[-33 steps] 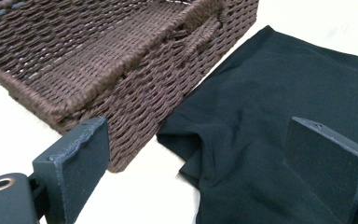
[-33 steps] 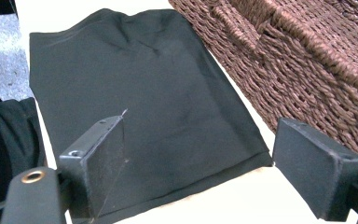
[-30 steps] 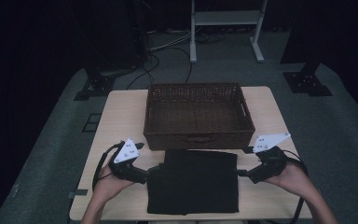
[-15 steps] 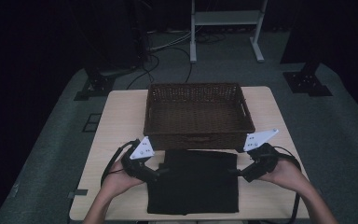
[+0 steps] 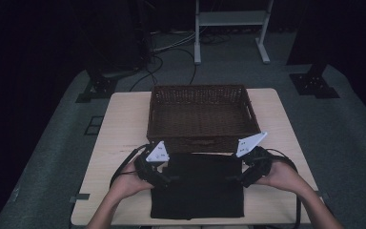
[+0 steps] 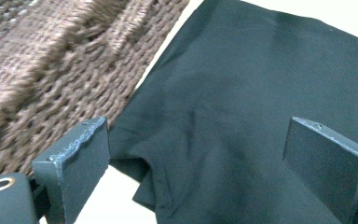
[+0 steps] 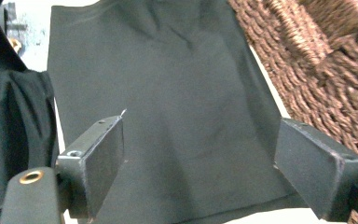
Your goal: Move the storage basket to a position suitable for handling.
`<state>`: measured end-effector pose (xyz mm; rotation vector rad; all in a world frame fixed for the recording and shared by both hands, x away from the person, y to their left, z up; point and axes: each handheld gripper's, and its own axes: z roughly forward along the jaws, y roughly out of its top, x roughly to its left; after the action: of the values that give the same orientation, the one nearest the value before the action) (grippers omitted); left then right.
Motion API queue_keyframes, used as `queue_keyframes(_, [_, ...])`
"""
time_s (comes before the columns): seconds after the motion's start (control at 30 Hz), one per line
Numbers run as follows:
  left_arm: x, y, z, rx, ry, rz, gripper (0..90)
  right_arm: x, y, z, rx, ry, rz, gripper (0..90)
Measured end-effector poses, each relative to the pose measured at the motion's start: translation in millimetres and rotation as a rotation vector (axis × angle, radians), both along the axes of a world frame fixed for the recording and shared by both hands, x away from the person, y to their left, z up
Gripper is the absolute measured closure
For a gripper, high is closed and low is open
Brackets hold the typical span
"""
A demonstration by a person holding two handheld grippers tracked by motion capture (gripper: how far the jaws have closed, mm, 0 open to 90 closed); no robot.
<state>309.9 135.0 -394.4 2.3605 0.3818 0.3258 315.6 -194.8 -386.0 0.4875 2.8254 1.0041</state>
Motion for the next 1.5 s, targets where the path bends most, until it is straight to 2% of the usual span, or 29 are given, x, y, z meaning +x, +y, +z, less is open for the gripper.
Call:
queue_keyframes(0.47, [4.0,-20.6,-13.2,0.063,0.05,-0.07,6.5,4.1,15.0,-12.6,-0.053,0.035,0.036,15.6])
queue_keyframes(0.6, [5.2,-27.1,-20.5,0.109,0.03,-0.078,6.5,5.7,18.4,-18.4,-0.069,0.042,0.04,15.5])
queue_keyframes(0.77, [8.9,-34.0,-30.6,0.125,0.062,-0.082,6.6,8.1,22.8,-27.7,-0.092,0.052,0.049,15.5])
queue_keyframes(0.9, [10.7,-41.0,-38.6,0.145,0.095,-0.112,6.7,9.1,27.0,-35.8,-0.116,0.064,0.061,15.6])
queue_keyframes(1.0, [12.6,-45.6,-43.5,0.167,0.106,-0.117,6.7,9.4,28.7,-41.2,-0.122,0.068,0.058,15.5])
queue_keyframes(1.23, [17.1,-53.3,-52.4,0.186,0.146,-0.134,6.7,10.2,28.2,-53.6,-0.136,0.08,0.042,15.6])
queue_keyframes(1.4, [21.2,-56.8,-61.7,0.217,0.165,-0.134,7.4,13.1,29.3,-66.3,-0.171,0.091,0.031,15.6])
queue_keyframes(1.5, [23.2,-57.5,-63.9,0.218,0.185,-0.131,7.4,14.8,30.5,-72.8,-0.18,0.104,0.032,15.0])
